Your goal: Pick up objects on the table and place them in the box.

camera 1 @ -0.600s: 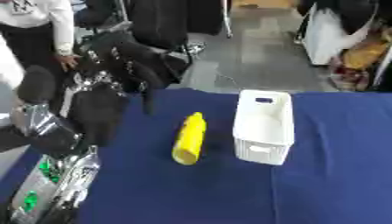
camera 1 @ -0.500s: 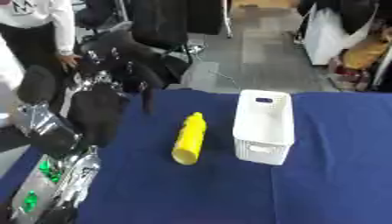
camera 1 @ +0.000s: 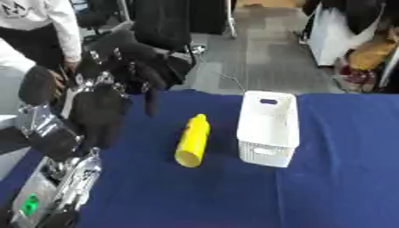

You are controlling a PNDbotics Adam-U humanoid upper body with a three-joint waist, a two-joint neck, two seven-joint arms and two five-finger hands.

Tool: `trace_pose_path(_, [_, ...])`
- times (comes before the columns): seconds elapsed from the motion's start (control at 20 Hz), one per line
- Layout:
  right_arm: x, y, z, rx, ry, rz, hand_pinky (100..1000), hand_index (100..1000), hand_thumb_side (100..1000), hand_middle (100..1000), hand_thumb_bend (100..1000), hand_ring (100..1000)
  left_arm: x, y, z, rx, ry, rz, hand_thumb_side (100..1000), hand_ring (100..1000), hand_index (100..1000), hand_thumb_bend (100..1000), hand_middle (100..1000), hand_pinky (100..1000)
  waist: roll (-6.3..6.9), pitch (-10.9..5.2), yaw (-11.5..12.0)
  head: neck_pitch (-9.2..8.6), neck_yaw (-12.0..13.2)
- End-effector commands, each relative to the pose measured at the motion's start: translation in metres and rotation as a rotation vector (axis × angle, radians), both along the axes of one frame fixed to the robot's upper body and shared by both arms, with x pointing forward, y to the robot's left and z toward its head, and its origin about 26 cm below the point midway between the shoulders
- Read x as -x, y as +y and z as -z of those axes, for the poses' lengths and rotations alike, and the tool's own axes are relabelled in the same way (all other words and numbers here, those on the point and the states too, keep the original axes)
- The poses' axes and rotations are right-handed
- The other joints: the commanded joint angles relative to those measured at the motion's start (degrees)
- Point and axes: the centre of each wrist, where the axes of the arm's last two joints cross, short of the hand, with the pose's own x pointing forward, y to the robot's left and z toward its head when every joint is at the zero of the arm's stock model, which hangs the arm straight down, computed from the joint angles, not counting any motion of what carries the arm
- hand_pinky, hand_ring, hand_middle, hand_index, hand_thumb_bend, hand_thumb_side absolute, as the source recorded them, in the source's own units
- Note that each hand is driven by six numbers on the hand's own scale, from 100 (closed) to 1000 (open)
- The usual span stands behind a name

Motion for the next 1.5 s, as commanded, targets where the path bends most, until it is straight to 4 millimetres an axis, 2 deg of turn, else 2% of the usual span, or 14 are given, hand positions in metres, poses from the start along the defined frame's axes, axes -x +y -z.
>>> trace_pose_path(0.05, [0.002, 0.000, -0.010, -0.001, -0.031, 0.001, 209, 450, 1000, 327, 100, 278, 0.002, 0.009, -0.010, -0.071, -0.037, -0.061, 1000, 555, 963, 355, 784, 266, -0.04, -0.47, -0.5, 0.44, 0.4])
trace_pose_path(0.3, [0.002, -0.003, -0.009, -0.013, -0.024, 0.017, 209, 450, 1000, 327, 100, 278, 0.000, 0.021, -0.027, -0.327, -0.078, -0.257, 1000, 509, 1000, 350, 796, 179, -0.04, -0.48, -1.0, 1.56, -0.7])
trace_pose_path(0.6, [0.003, -0.004, -0.007, 0.000, -0.015, 0.028, 211, 450, 1000, 327, 100, 278, -0.001, 0.029, -0.053, -0.680, -0.124, -0.419, 1000, 518, 1000, 336, 800, 184, 0.18, -0.68, -0.9, 2.74, -1.0])
trace_pose_path(0.85, [0.003, -0.003, -0.006, 0.003, -0.010, 0.023, 210, 449, 1000, 327, 100, 278, 0.000, 0.035, -0.076, -0.944, -0.139, -0.573, 1000, 471, 989, 328, 727, 142, 0.47, -0.97, -1.2, 3.32, -0.8])
trace_pose_path(0.95, [0.003, -0.002, -0.007, 0.003, -0.009, 0.022, 210, 449, 1000, 327, 100, 278, 0.000, 0.036, -0.087, -1.029, -0.153, -0.636, 1000, 458, 977, 331, 716, 166, 0.64, -1.05, -1.4, 3.46, -0.8])
trace_pose_path(1.0, [0.003, -0.002, -0.007, 0.004, -0.008, 0.021, 211, 449, 1000, 326, 100, 278, 0.001, 0.037, -0.091, -1.072, -0.160, -0.667, 1000, 474, 974, 336, 718, 226, 0.73, -1.08, -1.4, 3.52, -0.7])
trace_pose_path(1.15, [0.003, -0.002, -0.006, 0.007, -0.005, 0.018, 211, 449, 1000, 326, 100, 278, 0.002, 0.035, -0.102, -1.170, -0.173, -0.738, 1000, 519, 972, 356, 761, 276, 0.89, -1.18, -1.7, 3.53, -0.5])
trace_pose_path(1.2, [0.003, -0.002, -0.006, 0.008, -0.003, 0.017, 211, 448, 1000, 326, 100, 278, 0.002, 0.035, -0.105, -1.200, -0.172, -0.755, 1000, 616, 960, 370, 806, 382, 0.94, -1.22, -1.7, 3.55, -0.4])
trace_pose_path(1.4, [0.003, -0.001, -0.006, 0.011, -0.001, 0.013, 212, 448, 1000, 326, 100, 278, 0.002, 0.030, -0.113, -1.323, -0.134, -0.797, 1000, 720, 948, 406, 868, 501, 1.06, -1.34, -2.0, 3.56, -0.1])
trace_pose_path(1.5, [0.003, 0.000, -0.006, 0.012, 0.002, 0.011, 212, 447, 1000, 326, 100, 279, 0.002, 0.027, -0.115, -1.391, -0.097, -0.799, 1000, 740, 938, 431, 861, 528, 1.12, -1.41, -2.1, 3.64, 0.2])
